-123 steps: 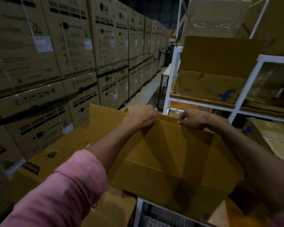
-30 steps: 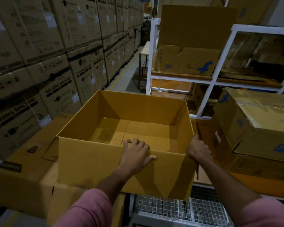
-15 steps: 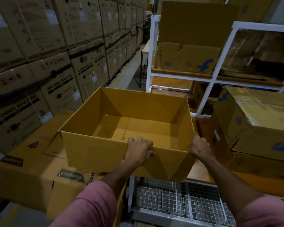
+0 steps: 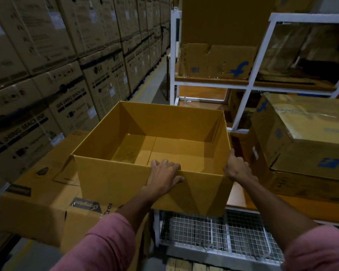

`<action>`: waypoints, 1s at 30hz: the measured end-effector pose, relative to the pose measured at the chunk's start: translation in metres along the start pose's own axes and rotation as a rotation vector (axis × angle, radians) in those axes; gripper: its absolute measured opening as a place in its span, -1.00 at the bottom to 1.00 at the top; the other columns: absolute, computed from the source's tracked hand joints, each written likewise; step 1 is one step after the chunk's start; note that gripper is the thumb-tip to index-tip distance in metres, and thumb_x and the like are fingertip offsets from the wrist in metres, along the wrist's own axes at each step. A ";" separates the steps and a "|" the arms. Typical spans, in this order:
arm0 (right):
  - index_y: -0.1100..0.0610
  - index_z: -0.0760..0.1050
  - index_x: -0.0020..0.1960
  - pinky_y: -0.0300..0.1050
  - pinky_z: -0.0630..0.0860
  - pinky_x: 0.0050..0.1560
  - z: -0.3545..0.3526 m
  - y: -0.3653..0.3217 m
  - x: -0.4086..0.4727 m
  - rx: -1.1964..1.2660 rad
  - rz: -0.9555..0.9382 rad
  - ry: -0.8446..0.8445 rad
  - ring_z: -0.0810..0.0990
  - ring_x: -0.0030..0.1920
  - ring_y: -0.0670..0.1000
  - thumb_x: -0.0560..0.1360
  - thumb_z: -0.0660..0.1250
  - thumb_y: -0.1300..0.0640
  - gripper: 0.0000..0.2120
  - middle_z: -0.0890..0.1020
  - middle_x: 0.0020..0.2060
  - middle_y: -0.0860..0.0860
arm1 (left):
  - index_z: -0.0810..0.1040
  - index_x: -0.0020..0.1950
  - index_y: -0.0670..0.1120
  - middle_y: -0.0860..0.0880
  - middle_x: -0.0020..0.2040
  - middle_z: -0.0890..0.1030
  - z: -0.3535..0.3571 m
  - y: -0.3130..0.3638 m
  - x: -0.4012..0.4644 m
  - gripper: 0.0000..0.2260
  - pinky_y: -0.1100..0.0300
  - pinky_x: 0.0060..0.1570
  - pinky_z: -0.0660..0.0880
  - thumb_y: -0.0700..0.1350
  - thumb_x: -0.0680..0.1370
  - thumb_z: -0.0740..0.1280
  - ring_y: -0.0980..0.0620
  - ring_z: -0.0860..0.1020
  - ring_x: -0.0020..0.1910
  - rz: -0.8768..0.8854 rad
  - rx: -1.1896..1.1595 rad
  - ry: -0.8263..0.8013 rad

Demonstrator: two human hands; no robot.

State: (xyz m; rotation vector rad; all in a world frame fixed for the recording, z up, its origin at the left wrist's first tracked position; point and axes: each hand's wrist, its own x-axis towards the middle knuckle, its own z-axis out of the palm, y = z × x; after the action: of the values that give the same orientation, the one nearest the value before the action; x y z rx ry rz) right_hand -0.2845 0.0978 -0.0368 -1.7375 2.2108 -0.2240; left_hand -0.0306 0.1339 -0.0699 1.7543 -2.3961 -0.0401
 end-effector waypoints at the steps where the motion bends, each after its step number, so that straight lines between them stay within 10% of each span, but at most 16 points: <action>1: 0.07 -0.08 0.65 0.06 0.48 -0.09 0.000 0.002 0.001 -0.001 -0.004 -0.006 0.52 -0.06 0.09 0.65 0.27 0.13 -0.28 0.52 0.00 0.13 | 0.53 0.23 0.02 0.03 0.15 0.61 0.000 0.000 -0.001 -0.59 -0.06 0.19 0.26 0.30 0.65 0.15 -0.02 0.45 0.15 -0.002 0.008 -0.013; 7: 0.06 0.08 0.57 0.14 0.61 -0.03 -0.001 0.018 0.003 0.011 -0.062 0.005 0.62 -0.06 0.13 0.66 0.18 -0.02 -0.45 0.57 -0.01 0.11 | 0.51 0.36 0.03 0.01 0.37 0.53 0.002 0.033 0.011 -0.44 -0.12 0.36 0.18 0.33 0.67 -0.07 -0.02 0.36 0.41 -0.060 0.018 0.056; 15: 0.09 0.01 0.66 0.26 0.29 0.48 -0.037 0.046 -0.011 0.062 -0.409 0.219 0.22 0.56 0.20 0.64 -0.06 -0.33 -0.27 0.26 0.58 0.15 | 0.23 0.60 -0.01 -0.11 0.68 0.05 -0.028 0.130 0.056 -0.46 -0.28 0.49 0.04 0.22 0.69 0.03 -0.20 -0.06 0.64 -0.009 -0.024 0.153; 30: 0.06 0.18 0.61 0.26 0.25 0.50 -0.155 0.143 0.063 0.005 -0.291 0.522 0.26 0.55 0.15 0.56 -0.25 -0.45 -0.16 0.34 0.55 0.10 | 0.08 0.66 0.00 -0.13 0.69 -0.07 -0.064 0.265 0.195 -0.42 -0.33 0.51 -0.05 0.21 0.69 0.04 -0.30 -0.11 0.63 0.229 -0.188 0.147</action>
State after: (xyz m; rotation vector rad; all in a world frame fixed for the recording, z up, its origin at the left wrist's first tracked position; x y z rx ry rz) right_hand -0.4823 0.0612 0.0538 -2.1884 2.2580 -0.8347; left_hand -0.3283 0.0354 0.0491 1.3464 -2.3831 -0.0993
